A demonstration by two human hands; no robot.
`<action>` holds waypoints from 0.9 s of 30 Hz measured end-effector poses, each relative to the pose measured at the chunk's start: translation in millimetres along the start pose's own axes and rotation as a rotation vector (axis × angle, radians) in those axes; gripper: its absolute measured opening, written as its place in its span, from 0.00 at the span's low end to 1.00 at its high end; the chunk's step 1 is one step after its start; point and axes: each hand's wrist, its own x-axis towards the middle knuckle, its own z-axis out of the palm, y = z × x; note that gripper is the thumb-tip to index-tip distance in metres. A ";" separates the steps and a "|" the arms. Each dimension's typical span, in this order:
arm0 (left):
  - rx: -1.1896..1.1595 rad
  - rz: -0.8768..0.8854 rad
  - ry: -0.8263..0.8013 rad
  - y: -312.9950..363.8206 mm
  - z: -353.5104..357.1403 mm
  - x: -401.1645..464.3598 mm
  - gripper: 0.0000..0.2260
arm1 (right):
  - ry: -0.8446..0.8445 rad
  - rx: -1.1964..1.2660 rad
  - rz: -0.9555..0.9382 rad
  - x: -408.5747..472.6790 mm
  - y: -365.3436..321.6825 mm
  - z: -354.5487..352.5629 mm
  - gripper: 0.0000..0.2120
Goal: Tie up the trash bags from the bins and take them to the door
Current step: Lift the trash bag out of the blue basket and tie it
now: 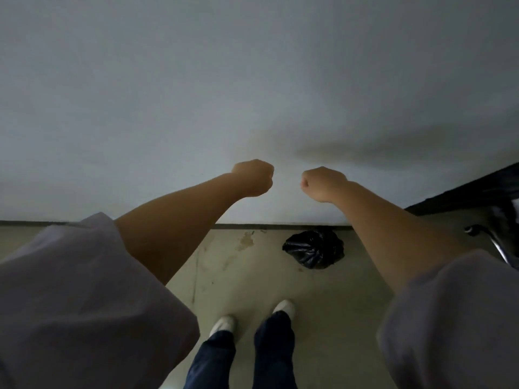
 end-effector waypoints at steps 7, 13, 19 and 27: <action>-0.091 -0.185 0.118 -70.4 -25.9 -74.9 0.14 | 0.121 -0.121 -0.216 -7.9 -102.6 -40.6 0.17; -0.195 -0.475 0.158 -122.9 -10.7 -147.3 0.13 | 0.029 -0.259 -0.428 2.4 -179.0 -45.4 0.18; -0.392 -0.786 0.233 -147.5 40.9 -250.5 0.14 | -0.059 -0.410 -0.659 -14.3 -272.0 -8.2 0.16; -0.594 -1.176 0.248 -151.5 125.2 -408.0 0.12 | -0.124 -0.647 -0.964 -77.4 -402.4 57.4 0.15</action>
